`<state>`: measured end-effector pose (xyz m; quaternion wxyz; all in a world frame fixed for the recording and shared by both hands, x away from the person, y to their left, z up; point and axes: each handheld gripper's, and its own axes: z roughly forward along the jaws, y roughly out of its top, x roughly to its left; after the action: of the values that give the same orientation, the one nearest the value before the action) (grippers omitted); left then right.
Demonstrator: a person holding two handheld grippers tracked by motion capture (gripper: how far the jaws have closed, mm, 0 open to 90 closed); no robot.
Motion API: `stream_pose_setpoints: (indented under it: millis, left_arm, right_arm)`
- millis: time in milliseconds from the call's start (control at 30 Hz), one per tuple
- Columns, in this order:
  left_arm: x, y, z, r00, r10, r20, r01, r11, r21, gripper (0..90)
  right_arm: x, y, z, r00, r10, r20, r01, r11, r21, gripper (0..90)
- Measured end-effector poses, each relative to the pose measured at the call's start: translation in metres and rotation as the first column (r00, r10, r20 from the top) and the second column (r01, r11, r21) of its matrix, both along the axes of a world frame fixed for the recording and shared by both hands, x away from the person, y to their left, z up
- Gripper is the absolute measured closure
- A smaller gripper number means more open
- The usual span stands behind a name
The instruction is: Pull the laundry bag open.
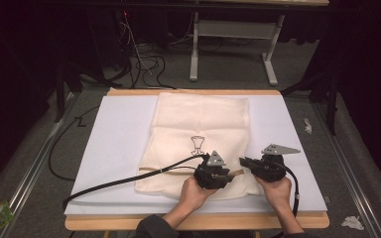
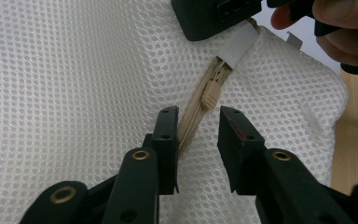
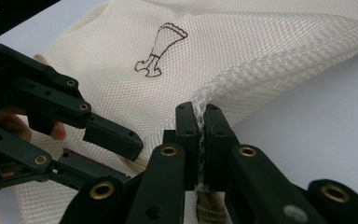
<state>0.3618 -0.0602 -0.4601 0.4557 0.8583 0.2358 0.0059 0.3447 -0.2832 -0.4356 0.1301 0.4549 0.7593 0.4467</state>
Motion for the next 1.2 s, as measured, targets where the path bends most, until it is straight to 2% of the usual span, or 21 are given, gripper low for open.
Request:
stream_pose_setpoints:
  millis: [100,233,400,467,533,567,700,900,1033,1200]
  left_arm:
    - [-0.002,0.0,0.0,1.0,-0.001,0.008,0.001,1.0,0.002,70.8]
    - [-0.003,0.0,0.003,0.9999,-0.003,0.013,0.003,0.9998,-0.02,70.7]
    - [0.0,0.0,0.003,1.0,0.005,0.003,-0.005,0.9998,-0.02,70.7]
    - [0.0,-0.002,0.003,1.0,0.002,0.007,-0.002,0.9999,-0.01,70.6]
    - [-0.002,-0.009,0.003,0.9994,-0.008,0.035,0.007,0.9998,0.021,69.3]
    - [-0.002,-0.01,0.002,0.999,-0.009,0.043,0.008,0.9997,0.021,67.7]
    - [0.001,-0.012,-0.002,0.9996,0.005,0.026,-0.006,0.9999,0.012,67.8]
    - [-0.003,-0.012,-0.001,0.9994,-0.009,0.033,0.008,0.9998,0.016,68.4]
    - [-0.005,-0.011,-0.001,0.999,-0.007,0.045,0.006,0.9997,0.024,69.4]
    - [-0.009,-0.009,0.004,0.997,-0.005,0.077,0.003,0.9996,0.028,70.2]
  right_arm:
    - [0.0,0.001,0.0,1.0,0.002,-0.001,-0.002,1.0,-0.005,88.0]
    - [0.0,0.001,0.001,1.0,0.0,0.0,0.0,1.0,0.0,88.0]
    - [0.0,0.001,0.001,1.0,0.004,0.001,-0.004,1.0,0.002,88.0]
    - [0.0,0.002,0.001,1.0,0.004,0.001,-0.004,1.0,0.005,88.0]
    - [0.0,0.002,0.001,1.0,0.005,0.002,-0.005,1.0,0.006,88.0]
    - [0.0,0.002,0.001,1.0,0.004,0.001,-0.004,1.0,0.007,88.0]
    - [-0.002,0.002,0.001,1.0,0.007,0.001,-0.007,1.0,0.005,88.0]
    - [-0.002,0.001,0.0,1.0,0.007,0.003,-0.007,1.0,0.008,87.9]
    - [-0.002,0.002,-0.001,1.0,0.005,-0.001,-0.005,1.0,0.007,88.0]
    - [-0.002,0.0,0.0,1.0,0.005,0.001,-0.005,1.0,0.002,88.0]
